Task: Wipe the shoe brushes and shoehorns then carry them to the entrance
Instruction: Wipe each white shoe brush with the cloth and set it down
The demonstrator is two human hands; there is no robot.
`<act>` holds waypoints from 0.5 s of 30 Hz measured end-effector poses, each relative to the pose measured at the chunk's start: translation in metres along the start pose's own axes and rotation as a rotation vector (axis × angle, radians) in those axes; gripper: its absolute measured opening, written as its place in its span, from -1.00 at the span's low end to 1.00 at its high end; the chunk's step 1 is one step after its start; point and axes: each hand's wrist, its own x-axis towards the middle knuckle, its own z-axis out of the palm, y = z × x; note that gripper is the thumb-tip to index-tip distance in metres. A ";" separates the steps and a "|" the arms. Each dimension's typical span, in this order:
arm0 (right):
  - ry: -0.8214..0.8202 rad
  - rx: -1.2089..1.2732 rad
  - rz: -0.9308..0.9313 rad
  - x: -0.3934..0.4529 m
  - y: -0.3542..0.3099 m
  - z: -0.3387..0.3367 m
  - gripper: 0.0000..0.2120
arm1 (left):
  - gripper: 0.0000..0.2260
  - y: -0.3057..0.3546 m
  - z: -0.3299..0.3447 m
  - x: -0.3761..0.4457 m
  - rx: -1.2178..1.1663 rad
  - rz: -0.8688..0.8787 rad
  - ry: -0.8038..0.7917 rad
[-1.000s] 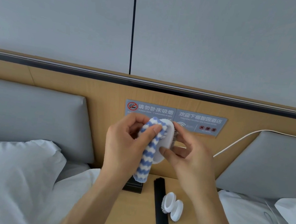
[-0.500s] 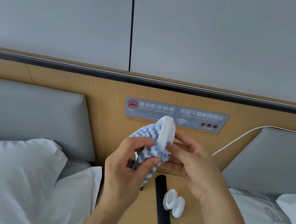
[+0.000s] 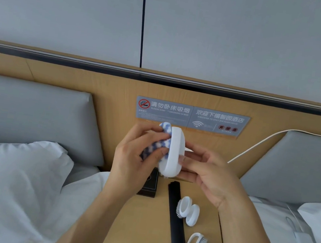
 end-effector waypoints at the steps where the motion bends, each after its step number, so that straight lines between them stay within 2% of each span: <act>1: 0.012 -0.001 0.003 0.002 0.001 -0.001 -0.64 | -0.74 -0.001 0.001 0.001 0.021 -0.022 -0.011; 8: 0.130 0.065 0.111 0.013 0.030 -0.009 -0.63 | -0.80 -0.017 0.006 -0.005 0.115 -0.235 -0.154; 13: 0.193 0.158 0.260 0.023 0.063 -0.013 -0.63 | -0.87 -0.040 0.001 -0.022 0.189 -0.330 -0.363; 15: 0.193 0.186 0.329 0.029 0.079 -0.013 -0.63 | -0.88 -0.052 0.001 -0.031 0.204 -0.385 -0.397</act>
